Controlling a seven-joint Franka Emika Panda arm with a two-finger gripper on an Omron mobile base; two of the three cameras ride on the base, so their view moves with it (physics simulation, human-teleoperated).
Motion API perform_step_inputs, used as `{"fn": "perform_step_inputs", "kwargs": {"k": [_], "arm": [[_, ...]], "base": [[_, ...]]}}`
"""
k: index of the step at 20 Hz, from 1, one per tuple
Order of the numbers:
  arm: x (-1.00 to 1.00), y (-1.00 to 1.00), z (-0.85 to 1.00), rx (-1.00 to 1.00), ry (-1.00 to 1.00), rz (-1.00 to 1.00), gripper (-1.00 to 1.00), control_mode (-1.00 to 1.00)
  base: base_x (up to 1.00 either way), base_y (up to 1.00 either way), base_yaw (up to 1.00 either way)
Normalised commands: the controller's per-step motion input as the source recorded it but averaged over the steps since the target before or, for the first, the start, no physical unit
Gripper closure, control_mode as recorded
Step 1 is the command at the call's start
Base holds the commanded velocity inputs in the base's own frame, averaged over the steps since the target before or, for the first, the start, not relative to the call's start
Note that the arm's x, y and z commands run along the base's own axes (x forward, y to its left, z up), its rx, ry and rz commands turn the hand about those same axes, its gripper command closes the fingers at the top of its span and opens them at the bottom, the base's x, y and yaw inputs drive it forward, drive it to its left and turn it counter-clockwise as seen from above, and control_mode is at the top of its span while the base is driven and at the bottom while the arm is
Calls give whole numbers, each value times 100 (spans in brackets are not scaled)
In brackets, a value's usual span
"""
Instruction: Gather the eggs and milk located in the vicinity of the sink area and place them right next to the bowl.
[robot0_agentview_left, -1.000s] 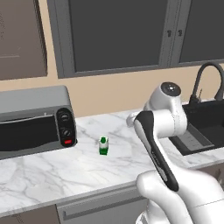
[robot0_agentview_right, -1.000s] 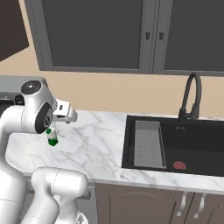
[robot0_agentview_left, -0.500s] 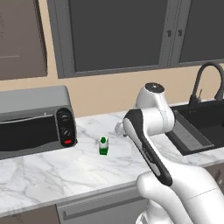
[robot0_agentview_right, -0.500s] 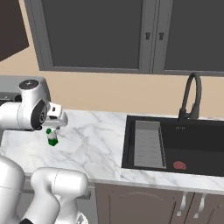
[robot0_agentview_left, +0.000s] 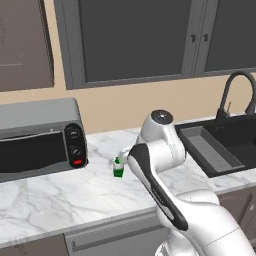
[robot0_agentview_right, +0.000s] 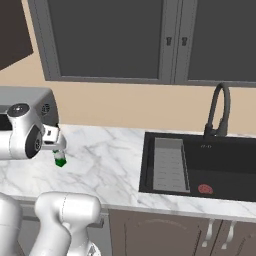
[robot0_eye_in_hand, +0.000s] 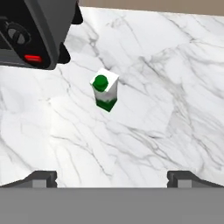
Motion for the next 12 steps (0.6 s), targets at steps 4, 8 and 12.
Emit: {"fn": "perform_step_inputs", "kwargs": {"k": [4, 8, 12], "arm": [[11, 28, 0, 0, 5, 0, -100, -100], [33, 6, 0, 0, 3, 0, -100, -100], [42, 0, 0, 0, 3, 0, -100, -100]], "base": [[0, 0, 0], [0, 0, 0], [0, 0, 0]]}}
